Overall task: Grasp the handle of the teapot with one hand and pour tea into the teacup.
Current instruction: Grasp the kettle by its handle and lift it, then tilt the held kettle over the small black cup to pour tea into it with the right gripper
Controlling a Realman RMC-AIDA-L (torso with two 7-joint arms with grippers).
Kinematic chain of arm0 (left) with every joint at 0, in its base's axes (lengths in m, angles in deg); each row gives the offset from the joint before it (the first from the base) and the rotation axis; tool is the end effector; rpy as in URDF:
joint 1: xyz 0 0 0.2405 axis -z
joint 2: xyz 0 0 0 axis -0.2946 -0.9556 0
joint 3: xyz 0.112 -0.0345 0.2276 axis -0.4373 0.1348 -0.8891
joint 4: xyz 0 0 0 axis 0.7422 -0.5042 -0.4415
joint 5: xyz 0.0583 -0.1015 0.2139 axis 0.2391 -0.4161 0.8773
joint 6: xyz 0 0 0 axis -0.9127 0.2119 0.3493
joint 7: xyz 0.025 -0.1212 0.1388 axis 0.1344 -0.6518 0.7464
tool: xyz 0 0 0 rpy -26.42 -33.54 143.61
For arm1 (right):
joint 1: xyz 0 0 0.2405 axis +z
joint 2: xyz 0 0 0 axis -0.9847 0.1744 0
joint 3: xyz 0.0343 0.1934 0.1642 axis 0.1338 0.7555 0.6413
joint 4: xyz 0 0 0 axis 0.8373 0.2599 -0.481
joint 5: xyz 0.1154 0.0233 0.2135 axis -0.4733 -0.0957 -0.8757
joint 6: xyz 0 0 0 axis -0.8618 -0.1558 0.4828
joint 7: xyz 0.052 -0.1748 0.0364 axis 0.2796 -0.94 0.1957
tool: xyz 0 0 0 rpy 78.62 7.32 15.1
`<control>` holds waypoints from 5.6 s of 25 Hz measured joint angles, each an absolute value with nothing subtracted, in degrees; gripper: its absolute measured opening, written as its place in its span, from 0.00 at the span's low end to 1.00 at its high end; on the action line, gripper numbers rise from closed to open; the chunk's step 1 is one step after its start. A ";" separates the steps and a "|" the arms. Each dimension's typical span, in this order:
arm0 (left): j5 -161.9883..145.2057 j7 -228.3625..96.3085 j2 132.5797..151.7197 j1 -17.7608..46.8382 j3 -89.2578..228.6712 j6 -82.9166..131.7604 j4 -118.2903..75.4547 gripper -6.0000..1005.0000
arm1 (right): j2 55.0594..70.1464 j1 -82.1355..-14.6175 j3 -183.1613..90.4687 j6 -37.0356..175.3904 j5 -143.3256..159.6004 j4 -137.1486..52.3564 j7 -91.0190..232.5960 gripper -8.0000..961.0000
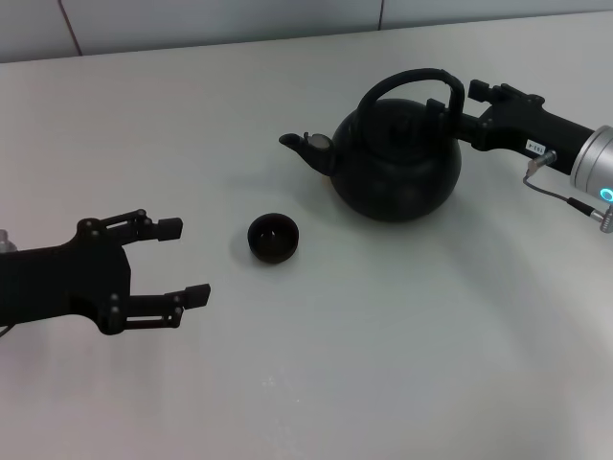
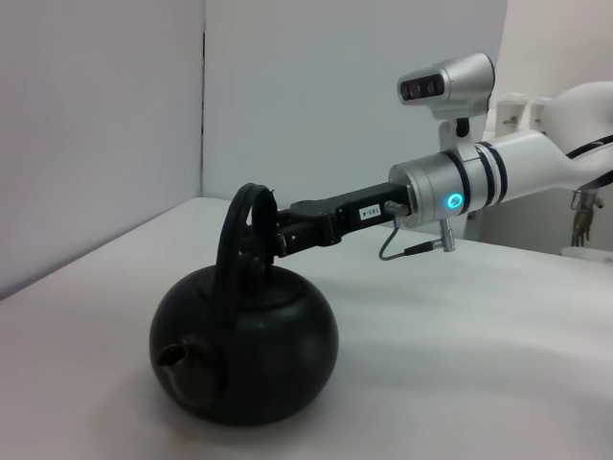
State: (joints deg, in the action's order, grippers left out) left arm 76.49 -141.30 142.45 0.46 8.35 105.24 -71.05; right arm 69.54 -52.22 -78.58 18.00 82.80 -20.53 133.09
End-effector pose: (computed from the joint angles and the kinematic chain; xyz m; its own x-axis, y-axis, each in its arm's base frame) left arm -0.2578 0.3324 -0.0298 0.8851 0.1641 0.4356 0.2506 -0.9566 -0.1488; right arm 0.3343 0.4212 -0.0277 0.6504 -0.3113 -0.6929 -0.7340 -0.4921 -0.4680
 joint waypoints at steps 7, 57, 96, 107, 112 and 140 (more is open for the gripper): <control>76.51 -141.30 142.45 1.04 8.39 104.43 -70.76 0.86 | 69.42 -52.52 -78.41 18.63 81.37 -20.57 133.10 0.87; 79.56 -141.27 143.26 1.86 9.27 103.64 -71.07 0.86 | 69.47 -52.80 -80.04 16.32 79.83 -21.30 127.21 0.15; 79.55 -140.81 143.59 1.59 9.27 103.55 -71.03 0.86 | 69.13 -52.36 -84.99 11.04 80.21 -11.00 127.72 0.15; 79.55 -141.18 143.59 1.59 9.27 103.56 -71.12 0.86 | 68.99 -49.76 -85.84 11.81 83.47 -8.11 127.75 0.15; 79.55 -141.26 143.50 1.59 9.27 103.64 -71.20 0.86 | 68.98 -48.53 -85.84 12.80 85.97 -7.51 127.74 0.15; 79.55 -141.14 143.51 1.79 10.23 103.55 -71.24 0.86 | 69.25 -46.52 -95.04 18.61 86.60 -2.41 125.81 0.15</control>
